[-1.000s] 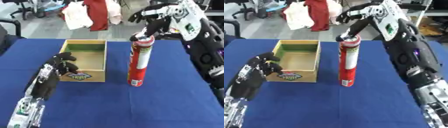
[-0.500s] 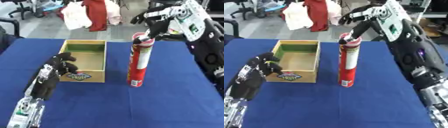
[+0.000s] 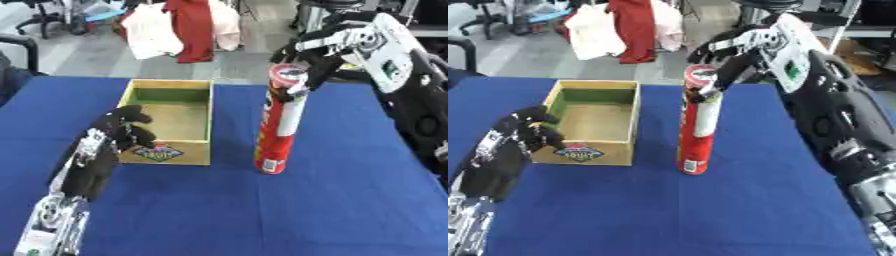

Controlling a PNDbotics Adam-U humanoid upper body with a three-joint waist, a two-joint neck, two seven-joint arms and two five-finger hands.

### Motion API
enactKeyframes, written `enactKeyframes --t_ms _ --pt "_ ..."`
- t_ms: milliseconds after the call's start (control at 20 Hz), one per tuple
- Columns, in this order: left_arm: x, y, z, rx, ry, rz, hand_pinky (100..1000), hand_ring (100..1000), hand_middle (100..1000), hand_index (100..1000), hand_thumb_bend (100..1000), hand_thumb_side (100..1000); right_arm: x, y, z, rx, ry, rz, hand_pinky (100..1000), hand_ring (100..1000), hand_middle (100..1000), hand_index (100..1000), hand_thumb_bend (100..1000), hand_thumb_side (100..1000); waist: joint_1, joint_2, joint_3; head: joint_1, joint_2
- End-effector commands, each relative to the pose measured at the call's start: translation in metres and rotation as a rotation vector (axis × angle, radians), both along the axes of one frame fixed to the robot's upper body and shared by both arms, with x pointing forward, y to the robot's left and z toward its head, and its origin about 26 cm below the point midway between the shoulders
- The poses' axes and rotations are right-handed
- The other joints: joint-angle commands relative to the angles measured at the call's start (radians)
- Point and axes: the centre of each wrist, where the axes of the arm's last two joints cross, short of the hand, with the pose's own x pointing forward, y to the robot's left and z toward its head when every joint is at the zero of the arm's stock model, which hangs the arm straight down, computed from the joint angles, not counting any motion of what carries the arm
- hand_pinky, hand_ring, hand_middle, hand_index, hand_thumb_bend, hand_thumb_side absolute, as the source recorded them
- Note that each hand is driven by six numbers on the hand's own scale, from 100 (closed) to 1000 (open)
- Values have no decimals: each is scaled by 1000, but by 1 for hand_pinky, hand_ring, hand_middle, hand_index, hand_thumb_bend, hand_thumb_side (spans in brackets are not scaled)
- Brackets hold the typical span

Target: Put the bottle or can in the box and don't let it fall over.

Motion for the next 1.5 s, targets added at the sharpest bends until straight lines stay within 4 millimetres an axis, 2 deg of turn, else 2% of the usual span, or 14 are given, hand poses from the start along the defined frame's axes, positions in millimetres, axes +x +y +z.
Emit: enactKeyframes --t_ms 50,300,350,650,800,900,1200,1500 --pt "1 5 6 20 -20 10 611 614 678 831 100 794 1 -10 13 -3 -25 -9 918 944 944 1000 543 506 1 -20 -1 1 -12" --pt "1 5 6 21 -20 12 611 614 678 831 100 794 1 -12 11 -3 -14 -21 843 888 928 1000 501 502 1 -20 -1 0 -15" --pt "1 5 6 21 -21 12 611 614 677 831 100 794 1 -12 11 0 -12 -22 776 838 916 995 481 502 1 -19 -1 0 -15" --pt "1 5 7 19 -22 16 610 613 677 831 100 795 0 -10 15 29 -16 -10 540 640 816 931 369 474 1 -18 0 0 -16" --pt "1 5 7 19 -22 17 610 613 676 831 100 796 -2 -10 20 53 -25 2 423 544 728 824 299 432 1 -18 0 0 -16" --pt "1 5 7 19 -22 18 609 613 676 831 100 796 -3 -9 23 67 -30 9 379 514 696 792 269 411 1 -18 0 0 -17" --pt "1 5 7 19 -21 19 609 613 675 831 100 797 -7 -1 32 99 -48 37 334 483 659 760 248 393 2 -19 1 -4 -16" --pt "2 5 6 17 -20 16 608 612 674 831 100 796 -12 17 50 124 -88 73 326 479 648 753 248 392 2 -20 6 -10 -13"
